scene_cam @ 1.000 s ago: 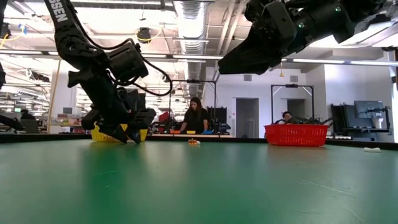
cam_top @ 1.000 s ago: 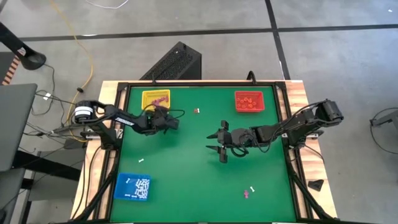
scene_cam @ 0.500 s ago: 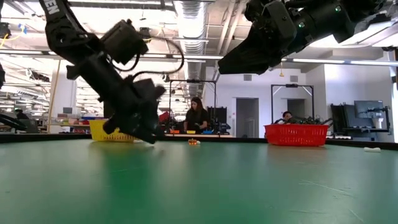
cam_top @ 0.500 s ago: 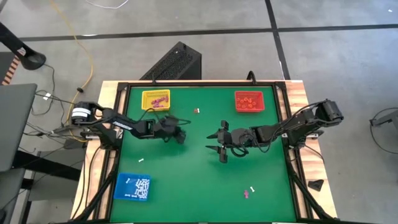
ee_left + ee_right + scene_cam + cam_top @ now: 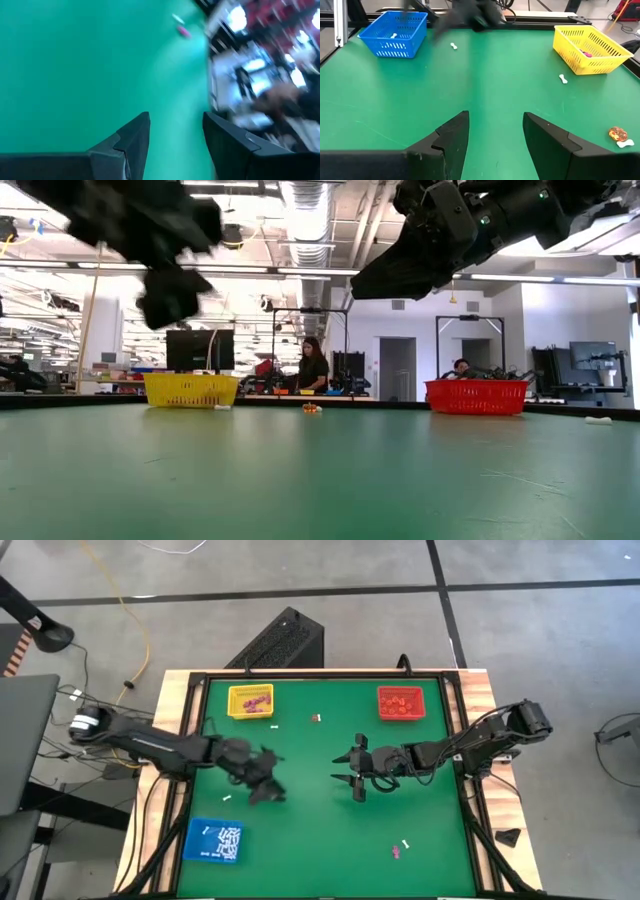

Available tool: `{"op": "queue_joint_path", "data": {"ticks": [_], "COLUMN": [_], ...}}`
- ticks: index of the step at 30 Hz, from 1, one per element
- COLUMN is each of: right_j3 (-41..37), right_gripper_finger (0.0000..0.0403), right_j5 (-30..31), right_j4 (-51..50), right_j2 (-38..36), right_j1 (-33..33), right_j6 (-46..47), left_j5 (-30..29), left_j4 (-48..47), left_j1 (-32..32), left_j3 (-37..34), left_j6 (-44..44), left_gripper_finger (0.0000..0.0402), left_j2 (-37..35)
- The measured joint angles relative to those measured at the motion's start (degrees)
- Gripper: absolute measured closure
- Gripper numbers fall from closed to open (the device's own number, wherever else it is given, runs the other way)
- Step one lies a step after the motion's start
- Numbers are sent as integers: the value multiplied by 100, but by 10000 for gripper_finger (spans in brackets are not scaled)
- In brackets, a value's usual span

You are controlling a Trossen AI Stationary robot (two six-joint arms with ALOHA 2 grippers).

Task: Sort Halloween decoration
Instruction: Put the white bone toy into the blue bin

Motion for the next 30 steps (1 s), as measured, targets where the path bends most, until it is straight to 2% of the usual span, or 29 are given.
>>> {"op": "queue_joint_path", "data": {"ticks": [4, 7, 11, 14, 16, 20, 22, 25, 28, 30], "right_j3": [0, 0, 0, 0, 0, 0, 0, 0, 0, 1], "right_gripper_finger": [186, 186, 186, 186, 186, 186, 186, 186, 186, 186], "right_j5": [0, 2, 2, 2, 4, 4, 4, 2, 2, 2], "right_j4": [2, 2, 15, 46, 112, 454, 626, 852, 944, 944], "right_j2": [0, 0, 0, 0, 0, 0, 0, 0, 0, 0], "right_j1": [0, 0, 0, 1, -11, -11, -11, -11, -11, -11], "right_j6": [0, 2, 9, 92, 99, 103, 103, 103, 102, 101], "left_j5": [15, -335, -1218, -1776, -2558, -5286, -6106, -6712, -6771, -6693], "left_j4": [-707, -1024, -1340, -1726, -2119, -2868, -3007, -2861, -2355, -1824], "left_j1": [-838, -1570, -2355, -2715, -2805, -2640, -2320, -1630, -928, -532], "left_j3": [0, 0, 1, 1, 2, 0, 0, 0, 0, 2], "left_j6": [-74, -239, -551, -764, -727, -747, -704, -962, -1483, -1534], "left_gripper_finger": [229, 229, 229, 229, 229, 229, 229, 229, 229, 229], "left_j2": [-768, -1189, -1495, -1608, -1647, -1441, -1198, -704, -66, 396]}}
